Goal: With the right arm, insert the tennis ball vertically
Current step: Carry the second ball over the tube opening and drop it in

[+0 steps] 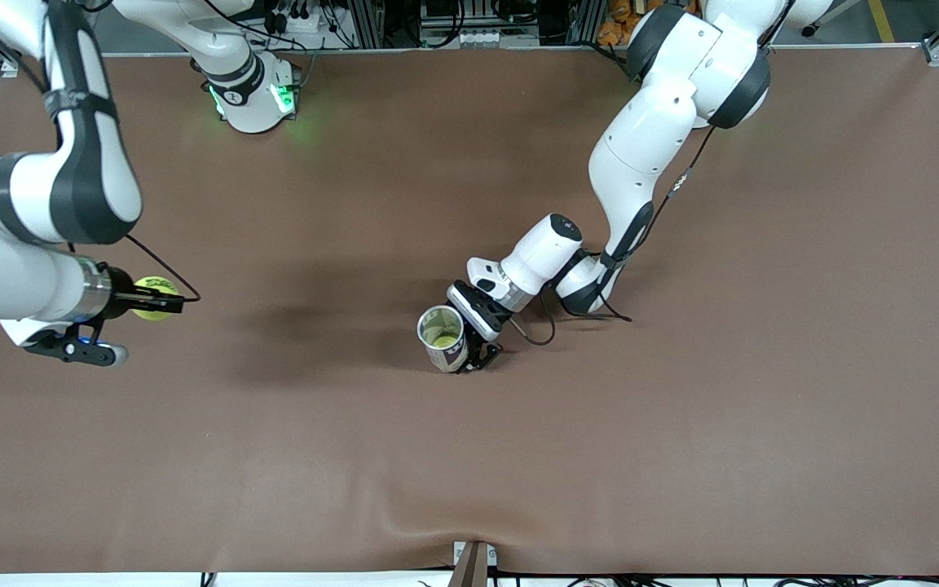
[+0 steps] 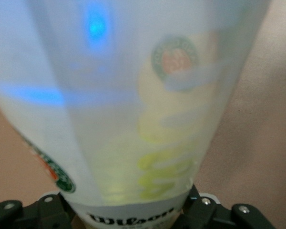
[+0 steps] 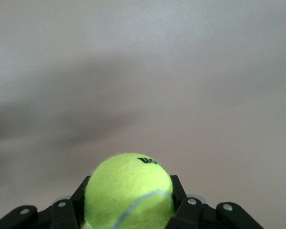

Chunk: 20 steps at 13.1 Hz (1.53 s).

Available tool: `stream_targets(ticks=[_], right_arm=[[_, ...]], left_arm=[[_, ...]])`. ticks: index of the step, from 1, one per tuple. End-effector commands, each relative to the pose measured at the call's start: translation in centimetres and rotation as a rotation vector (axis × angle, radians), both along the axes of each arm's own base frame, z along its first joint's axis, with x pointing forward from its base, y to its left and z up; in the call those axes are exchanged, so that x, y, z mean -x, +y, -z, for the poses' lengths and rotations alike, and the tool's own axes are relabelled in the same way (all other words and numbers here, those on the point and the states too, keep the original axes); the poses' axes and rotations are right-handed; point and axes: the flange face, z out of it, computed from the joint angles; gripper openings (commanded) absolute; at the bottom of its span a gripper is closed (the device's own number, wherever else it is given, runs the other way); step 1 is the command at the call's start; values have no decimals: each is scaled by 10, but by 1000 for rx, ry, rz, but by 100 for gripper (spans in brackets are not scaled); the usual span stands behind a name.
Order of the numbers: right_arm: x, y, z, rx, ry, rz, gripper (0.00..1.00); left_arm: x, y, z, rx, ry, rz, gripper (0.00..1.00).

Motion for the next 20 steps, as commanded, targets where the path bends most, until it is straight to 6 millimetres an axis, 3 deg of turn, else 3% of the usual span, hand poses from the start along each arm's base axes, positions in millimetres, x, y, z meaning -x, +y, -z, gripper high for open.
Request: stream_targets(ticks=[1,5,7,10,12,15,20], right_arm=[[-3,71,-28,8,-36,112,0],[13,173,-52,17,-94,273,0],[19,231,-51,30,-122,339,0],[22,308,-32,-5,-221,450,0],[29,340,-24,-17,-243,454,0],[23,377,-5,-22,-269,474,0],[24,401,8,-59,-323,507,0]], left_arm=[[0,8,14,-13,24,-11,84],[-1,8,12,-11,21,-12,84],[-1,8,11,-10,20,-12,84],[-1,8,12,-11,21,-12,84],[0,8,13,-12,23,-11,84],[-1,9,13,-12,23,-13,84],[0,8,13,-13,24,-11,84]])
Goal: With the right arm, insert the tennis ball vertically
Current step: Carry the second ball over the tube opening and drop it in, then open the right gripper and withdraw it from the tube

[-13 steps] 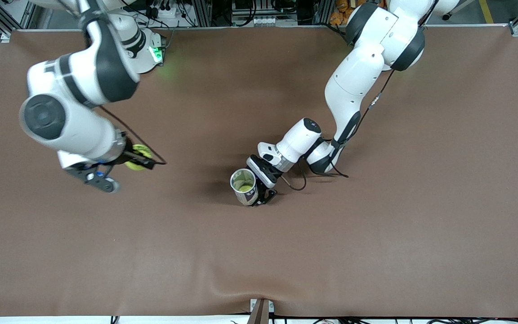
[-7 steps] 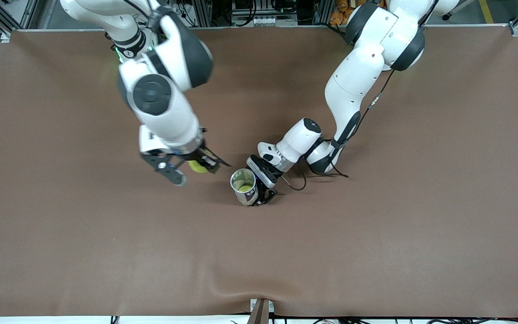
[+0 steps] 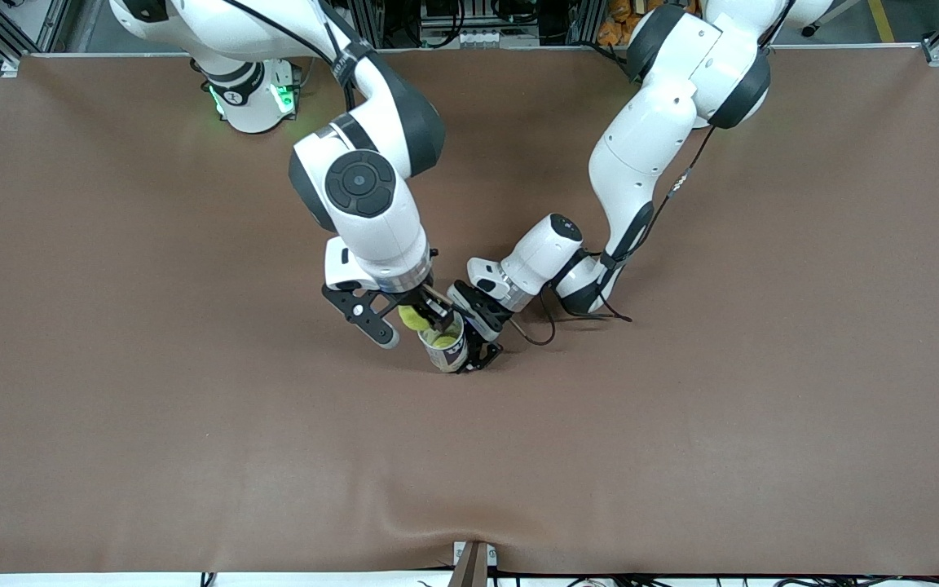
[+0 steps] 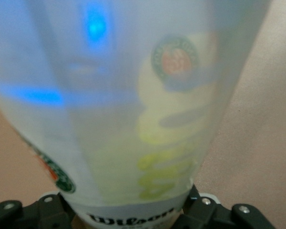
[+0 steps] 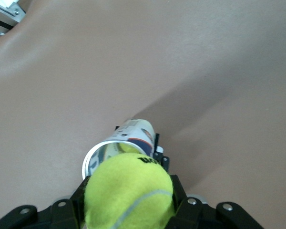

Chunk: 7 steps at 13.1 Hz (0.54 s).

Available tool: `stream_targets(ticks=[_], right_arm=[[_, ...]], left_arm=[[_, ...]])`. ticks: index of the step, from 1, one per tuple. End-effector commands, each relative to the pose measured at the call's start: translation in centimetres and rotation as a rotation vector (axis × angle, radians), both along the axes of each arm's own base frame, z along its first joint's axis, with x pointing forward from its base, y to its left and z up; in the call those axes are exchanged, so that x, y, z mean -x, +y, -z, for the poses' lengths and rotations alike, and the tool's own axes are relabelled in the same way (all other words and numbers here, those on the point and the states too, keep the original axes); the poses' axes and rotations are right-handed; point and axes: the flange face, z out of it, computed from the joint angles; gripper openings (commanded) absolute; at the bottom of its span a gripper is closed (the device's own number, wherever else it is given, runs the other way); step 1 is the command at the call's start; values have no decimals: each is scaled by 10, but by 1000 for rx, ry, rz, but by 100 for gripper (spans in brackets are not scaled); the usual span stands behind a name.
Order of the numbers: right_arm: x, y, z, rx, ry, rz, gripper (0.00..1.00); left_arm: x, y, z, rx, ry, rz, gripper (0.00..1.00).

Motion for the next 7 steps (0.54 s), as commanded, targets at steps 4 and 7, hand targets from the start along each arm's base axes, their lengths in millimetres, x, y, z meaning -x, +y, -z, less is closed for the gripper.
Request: stream_targets(ticks=[4,7], right_arm=[[-1,20,15,15,-40,9,0],[-2,25,23,16,-66,32,2]], left_arm=[[0,8,13,-14,23,-11,84],[-1,9,13,-14,23,-12,85]])
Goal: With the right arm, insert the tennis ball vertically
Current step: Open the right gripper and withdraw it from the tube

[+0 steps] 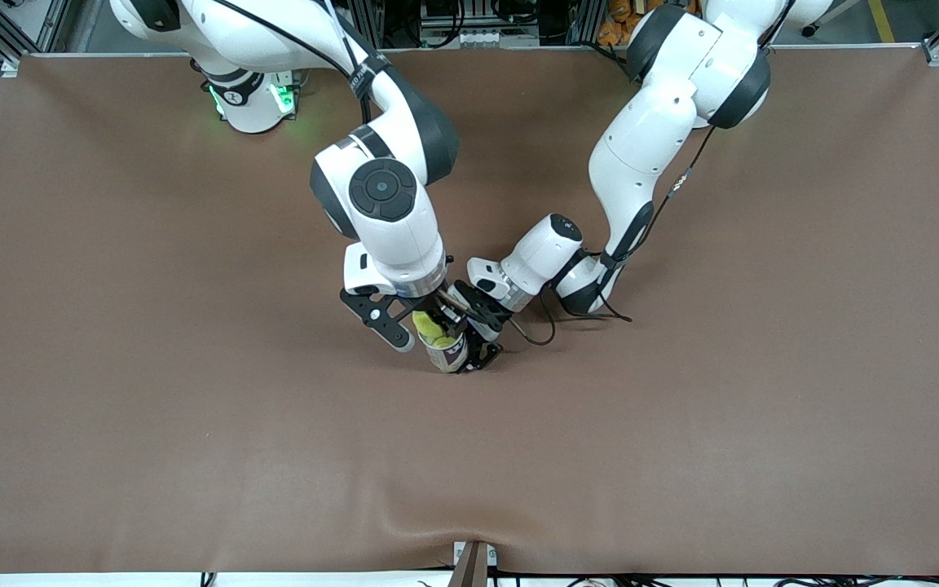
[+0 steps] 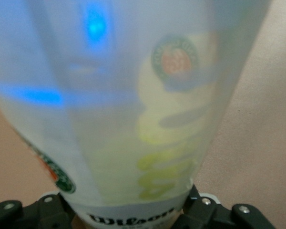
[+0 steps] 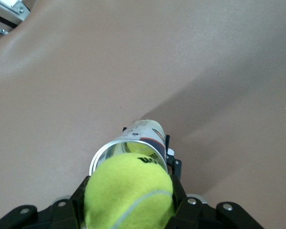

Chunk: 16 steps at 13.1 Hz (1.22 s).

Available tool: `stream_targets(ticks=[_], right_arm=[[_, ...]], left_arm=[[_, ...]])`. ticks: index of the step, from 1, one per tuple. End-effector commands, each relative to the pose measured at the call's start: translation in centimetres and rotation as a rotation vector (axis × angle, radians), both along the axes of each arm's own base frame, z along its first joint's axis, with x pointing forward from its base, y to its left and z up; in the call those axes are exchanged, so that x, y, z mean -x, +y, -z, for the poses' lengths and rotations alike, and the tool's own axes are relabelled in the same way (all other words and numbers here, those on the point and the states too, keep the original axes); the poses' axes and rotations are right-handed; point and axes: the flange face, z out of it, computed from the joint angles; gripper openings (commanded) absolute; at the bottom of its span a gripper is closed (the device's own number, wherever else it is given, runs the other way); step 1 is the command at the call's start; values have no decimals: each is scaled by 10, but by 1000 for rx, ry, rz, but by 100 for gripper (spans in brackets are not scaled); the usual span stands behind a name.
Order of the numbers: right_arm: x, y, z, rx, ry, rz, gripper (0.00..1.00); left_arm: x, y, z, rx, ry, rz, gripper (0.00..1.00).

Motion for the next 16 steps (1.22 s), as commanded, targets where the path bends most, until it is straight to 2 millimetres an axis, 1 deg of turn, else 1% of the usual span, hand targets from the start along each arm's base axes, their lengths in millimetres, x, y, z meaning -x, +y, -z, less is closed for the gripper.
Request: stream_targets(ticks=[1,2,3,4,6,11,13,14,15,16], right_arm=[[-2,9,3,13,-29,19,9],[-2,9,3,13,-28,18,36],[-4,6,3,9,-27,25,73],[-4,7,3,10,-28,27,100],[-4,7,2,5,-27,61,100],[-6,3,1,5,-25,65,100],[-10,-6,-9,1,-22,70,100],[-15,-17,-14,7,-9,83,100],[-19,-30,-17,24,17,97,100],[-20,-40,-25,36,30,95,100]], left_arm=[[-1,9,13,-14,23,-12,85],[0,9,14,-15,24,-12,85],[0,9,15,-15,26,-12,85],[0,9,14,-15,25,-12,85],[0,9,14,-16,26,-11,85],[0,9,13,-15,24,-11,85],[1,10,15,-17,28,-11,85],[1,10,15,-17,28,-12,86],[-1,12,15,-16,29,-16,100],[-1,13,14,-10,35,-18,100]])
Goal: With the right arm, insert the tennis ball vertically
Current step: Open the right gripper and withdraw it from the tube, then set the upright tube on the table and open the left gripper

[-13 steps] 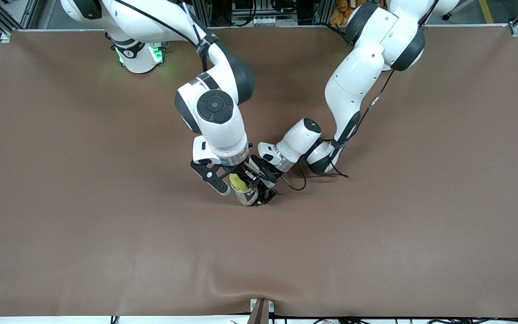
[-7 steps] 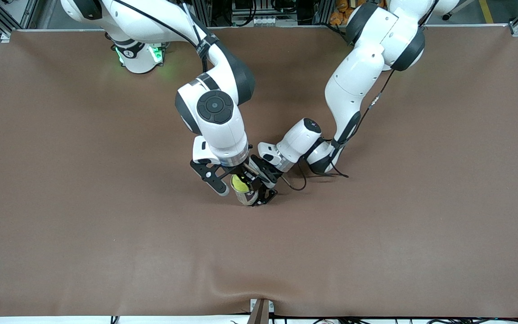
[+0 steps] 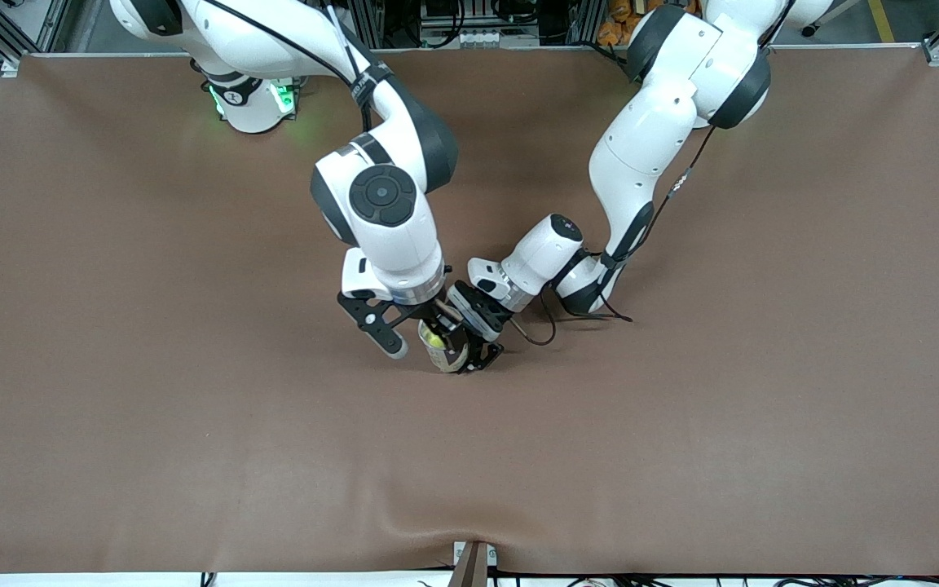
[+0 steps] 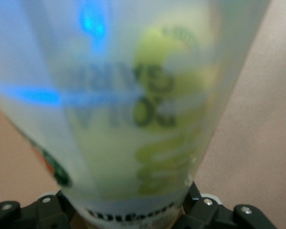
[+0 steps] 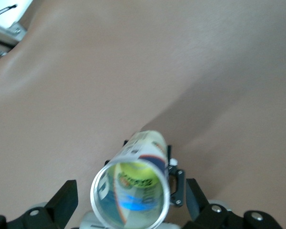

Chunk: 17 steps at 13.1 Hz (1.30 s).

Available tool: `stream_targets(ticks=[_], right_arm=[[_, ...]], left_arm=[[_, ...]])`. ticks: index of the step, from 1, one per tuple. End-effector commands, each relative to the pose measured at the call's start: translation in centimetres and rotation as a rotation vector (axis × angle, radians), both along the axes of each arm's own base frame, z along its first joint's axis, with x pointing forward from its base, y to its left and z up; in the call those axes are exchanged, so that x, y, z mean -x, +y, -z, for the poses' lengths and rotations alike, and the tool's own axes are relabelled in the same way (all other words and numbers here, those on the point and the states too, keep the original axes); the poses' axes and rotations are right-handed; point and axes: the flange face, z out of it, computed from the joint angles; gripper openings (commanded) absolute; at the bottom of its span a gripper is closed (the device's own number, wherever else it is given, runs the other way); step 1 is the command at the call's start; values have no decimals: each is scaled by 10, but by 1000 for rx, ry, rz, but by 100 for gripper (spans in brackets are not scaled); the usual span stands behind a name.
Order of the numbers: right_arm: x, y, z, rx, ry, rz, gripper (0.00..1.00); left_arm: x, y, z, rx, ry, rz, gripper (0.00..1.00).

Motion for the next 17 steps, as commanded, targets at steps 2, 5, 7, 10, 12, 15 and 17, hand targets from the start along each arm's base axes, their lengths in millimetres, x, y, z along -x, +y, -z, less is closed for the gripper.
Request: stream_targets(ticks=[2,5,7,10,12,15,17], right_arm=[[-12,-57,-55,20,42,-48,100],[-17,-120,-89,55,122,-145,100],[-20,-175,-116,63,178,-215,100],[-9,-260,-153,56,288,-351,100],[-2,-316,-170,32,336,-426,100],[12,-398,-187,-12,344,-477,100],[23,-463,-198,-42,325,-509,100]], left_arm=[[2,7,8,14,38,-16,100],[9,4,1,16,53,-10,100],[18,8,-8,46,101,-18,100],[23,22,-24,35,110,-18,100],[23,29,-28,29,112,-23,100],[34,35,-36,13,127,-15,100],[42,40,-43,19,151,-23,100]])
